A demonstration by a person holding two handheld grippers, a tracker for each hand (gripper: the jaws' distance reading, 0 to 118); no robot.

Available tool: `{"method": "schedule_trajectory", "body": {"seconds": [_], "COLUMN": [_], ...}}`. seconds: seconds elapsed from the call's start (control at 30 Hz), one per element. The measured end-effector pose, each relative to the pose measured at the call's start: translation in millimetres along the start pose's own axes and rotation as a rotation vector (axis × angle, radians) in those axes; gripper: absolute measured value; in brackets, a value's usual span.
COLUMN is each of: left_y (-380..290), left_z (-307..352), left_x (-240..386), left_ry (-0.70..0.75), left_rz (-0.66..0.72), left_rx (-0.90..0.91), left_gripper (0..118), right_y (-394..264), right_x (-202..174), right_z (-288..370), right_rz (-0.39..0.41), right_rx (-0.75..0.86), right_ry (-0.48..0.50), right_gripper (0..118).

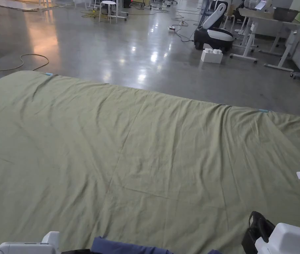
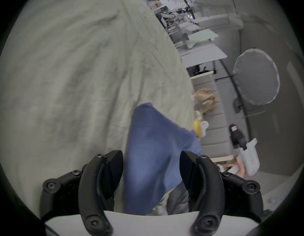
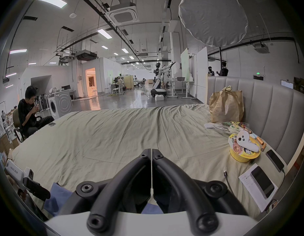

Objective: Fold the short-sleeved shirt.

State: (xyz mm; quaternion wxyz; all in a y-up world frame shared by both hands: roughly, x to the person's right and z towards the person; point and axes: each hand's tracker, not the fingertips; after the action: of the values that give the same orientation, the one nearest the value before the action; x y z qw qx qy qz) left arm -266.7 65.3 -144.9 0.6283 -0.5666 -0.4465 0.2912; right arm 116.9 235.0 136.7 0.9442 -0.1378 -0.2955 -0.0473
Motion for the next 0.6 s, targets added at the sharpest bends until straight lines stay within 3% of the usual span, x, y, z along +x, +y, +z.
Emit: {"method": "schedule_trajectory", "body": {"seconds": [0.13,0.23,0.27,0.37,0.6], "left_y": [-4,-7,-7,-5,6], "left_z": [-21,-32,-34,-28,2], "left_x": [-2,5,6,14,51], "left_ry": [-0.037,0.061,0.097,0.082,0.105], "left_rz": [0.039,-0.068,-0.088,-0.065,-0.195], "left_rx": [-0.017,-0.037,-0.044,-0.019,0.039], "left_gripper": [64,24,19,14,12], "right_y": [2,2,2,2,4], "right_x": [-1,-2,-2,-2,-3], "right_z": [1,1,1,1,-2], "right_rz": [0.003,-0.001,-0.002,0.001,0.002], "right_rx": [0.002,-0.002,-0.004,-0.009,-0.009], "right_ry": [-0.005,-0.009,-0.01,-0.011,-0.003], "right_gripper": [2,2,2,2,2]}}
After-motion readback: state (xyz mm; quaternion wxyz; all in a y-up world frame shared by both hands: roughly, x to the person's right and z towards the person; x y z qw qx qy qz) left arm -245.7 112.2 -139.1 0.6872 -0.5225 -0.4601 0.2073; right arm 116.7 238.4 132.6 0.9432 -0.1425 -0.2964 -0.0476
